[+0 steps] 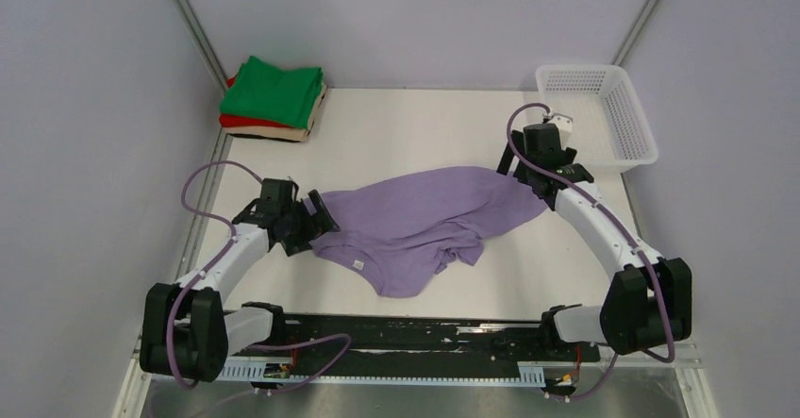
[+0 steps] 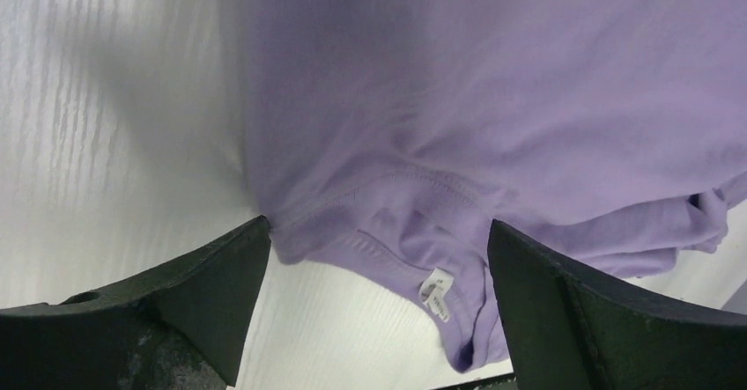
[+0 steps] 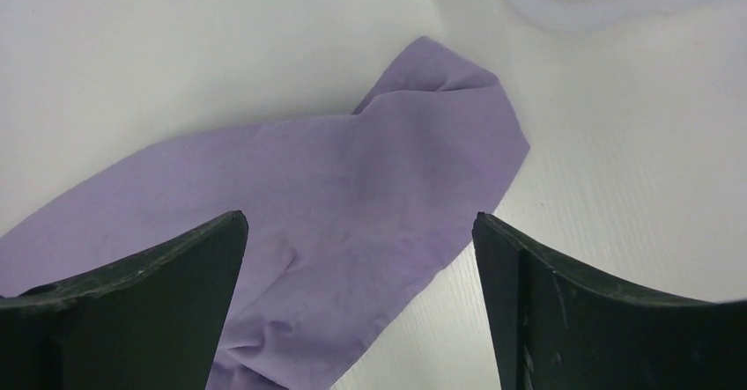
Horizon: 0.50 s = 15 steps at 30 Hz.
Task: Fold and stack the t-shirts
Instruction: Flatten out the tshirt
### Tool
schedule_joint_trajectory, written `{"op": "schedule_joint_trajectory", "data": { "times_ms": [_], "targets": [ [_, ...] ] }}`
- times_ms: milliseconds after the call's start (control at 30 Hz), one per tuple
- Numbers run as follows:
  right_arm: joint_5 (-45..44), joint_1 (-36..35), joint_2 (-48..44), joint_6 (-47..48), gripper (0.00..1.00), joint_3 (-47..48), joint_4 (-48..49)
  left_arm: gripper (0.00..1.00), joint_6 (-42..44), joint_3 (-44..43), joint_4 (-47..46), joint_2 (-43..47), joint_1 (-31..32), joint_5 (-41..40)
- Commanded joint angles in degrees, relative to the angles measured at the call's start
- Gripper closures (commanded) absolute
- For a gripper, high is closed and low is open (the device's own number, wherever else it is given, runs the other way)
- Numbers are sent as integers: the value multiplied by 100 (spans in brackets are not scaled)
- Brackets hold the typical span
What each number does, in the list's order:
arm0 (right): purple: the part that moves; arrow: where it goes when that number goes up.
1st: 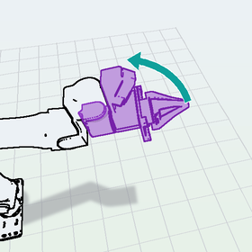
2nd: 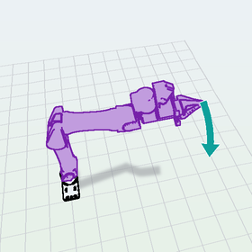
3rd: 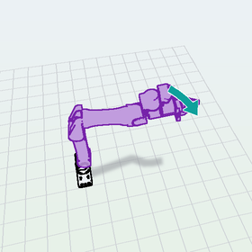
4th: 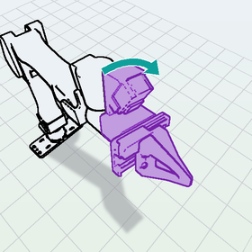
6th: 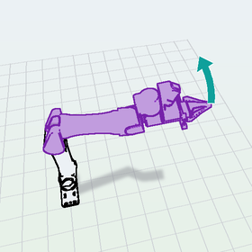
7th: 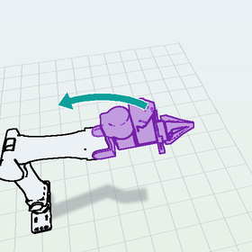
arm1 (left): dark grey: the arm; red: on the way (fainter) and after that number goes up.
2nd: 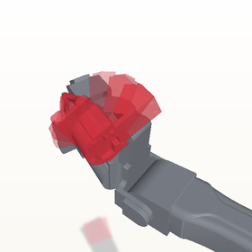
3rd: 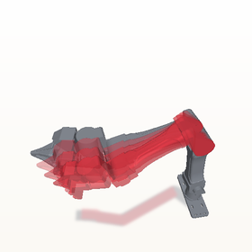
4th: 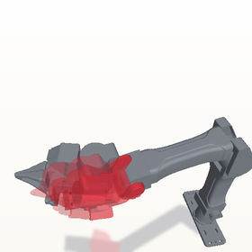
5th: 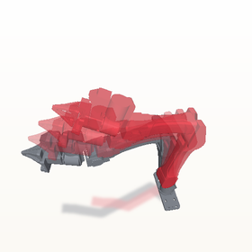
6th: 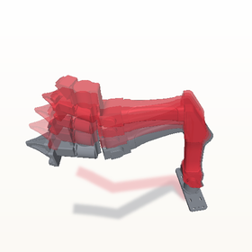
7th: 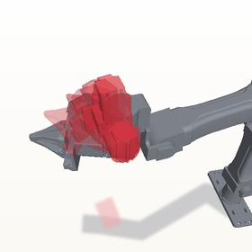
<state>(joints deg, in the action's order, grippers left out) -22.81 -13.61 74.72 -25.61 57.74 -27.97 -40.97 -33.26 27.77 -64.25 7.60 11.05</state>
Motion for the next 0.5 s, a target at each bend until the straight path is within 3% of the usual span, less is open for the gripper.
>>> {"op": "schedule_joint_trajectory", "data": {
  "times_ms": [0, 100, 267, 367, 467],
  "targets": [
    [1266, 31, 371, 864, 0, 336, 665, 1, -123, -63, -1000, -447, 15, 162],
    [2279, 27, 721, 1335, 0, 533, 993, 8, -68, -137, -1319, -951, 49, 326],
    [3768, 5, 1404, 2478, 0, 845, 1623, 20, 48, -498, -1222, -1683, 161, -88],
    [3716, 7, 1807, 3201, 0, 1118, 1653, 35, 111, -769, -983, -2035, 171, -384],
    [2868, 17, 2057, 3229, 0, 1241, 1627, 58, 140, -1057, -836, -2333, 172, -706]
  ]
}}
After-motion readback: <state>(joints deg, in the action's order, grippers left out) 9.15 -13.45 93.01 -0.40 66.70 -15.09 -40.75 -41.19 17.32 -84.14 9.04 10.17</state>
